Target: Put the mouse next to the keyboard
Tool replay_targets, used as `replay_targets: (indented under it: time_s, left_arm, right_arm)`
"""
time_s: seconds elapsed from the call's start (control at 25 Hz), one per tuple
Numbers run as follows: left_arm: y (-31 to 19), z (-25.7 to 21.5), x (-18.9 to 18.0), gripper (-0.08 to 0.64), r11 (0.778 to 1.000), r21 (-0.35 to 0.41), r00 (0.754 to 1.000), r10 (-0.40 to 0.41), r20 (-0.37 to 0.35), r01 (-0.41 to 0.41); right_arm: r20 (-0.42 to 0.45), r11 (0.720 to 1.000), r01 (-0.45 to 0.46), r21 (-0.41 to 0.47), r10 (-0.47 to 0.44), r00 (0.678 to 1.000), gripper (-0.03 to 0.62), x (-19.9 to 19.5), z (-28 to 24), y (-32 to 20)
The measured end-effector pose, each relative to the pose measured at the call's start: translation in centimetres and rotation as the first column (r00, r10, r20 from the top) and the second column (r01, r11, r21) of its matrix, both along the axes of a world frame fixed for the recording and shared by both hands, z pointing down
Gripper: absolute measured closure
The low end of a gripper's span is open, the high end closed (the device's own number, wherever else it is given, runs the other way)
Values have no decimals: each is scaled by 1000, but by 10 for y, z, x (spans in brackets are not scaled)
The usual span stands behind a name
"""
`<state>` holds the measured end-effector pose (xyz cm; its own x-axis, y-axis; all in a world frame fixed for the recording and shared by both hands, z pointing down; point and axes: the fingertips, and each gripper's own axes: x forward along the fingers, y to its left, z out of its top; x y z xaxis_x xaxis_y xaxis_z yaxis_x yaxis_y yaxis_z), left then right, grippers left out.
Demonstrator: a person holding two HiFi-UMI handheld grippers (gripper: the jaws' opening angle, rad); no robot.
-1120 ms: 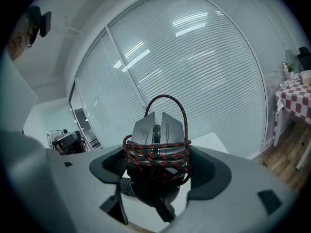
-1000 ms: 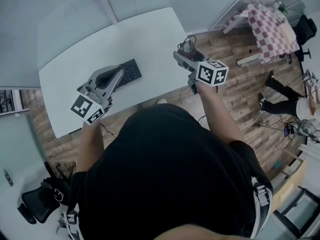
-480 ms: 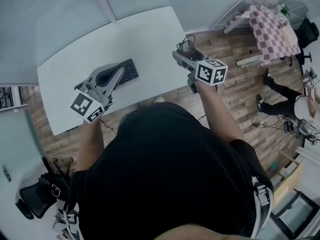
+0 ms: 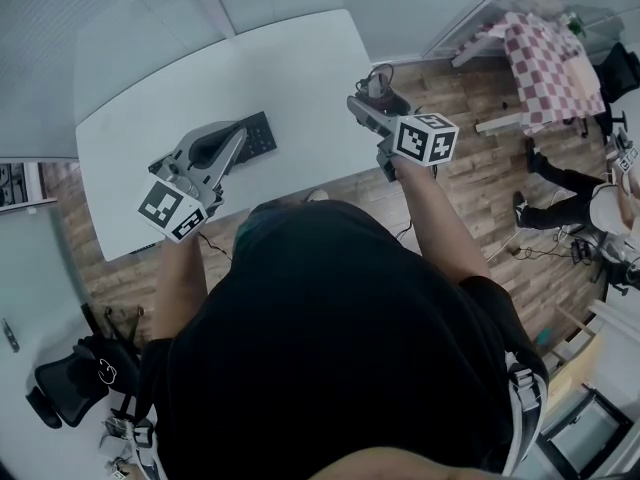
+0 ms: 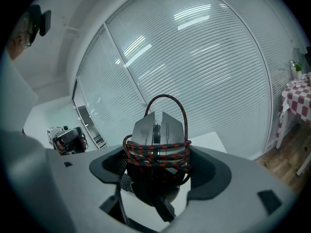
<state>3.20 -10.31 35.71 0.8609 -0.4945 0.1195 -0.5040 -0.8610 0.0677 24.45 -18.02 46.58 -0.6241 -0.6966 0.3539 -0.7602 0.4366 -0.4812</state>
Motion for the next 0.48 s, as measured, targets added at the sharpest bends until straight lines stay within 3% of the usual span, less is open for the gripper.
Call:
replay_targets:
  time_s: [0.48]
  left_arm:
    - [-3,6,-11,537,1000,-8,1000,-12,-17,12]
  right_arm:
    - [-7,1000,-5,-1,5,1000,189,-4,3,-5]
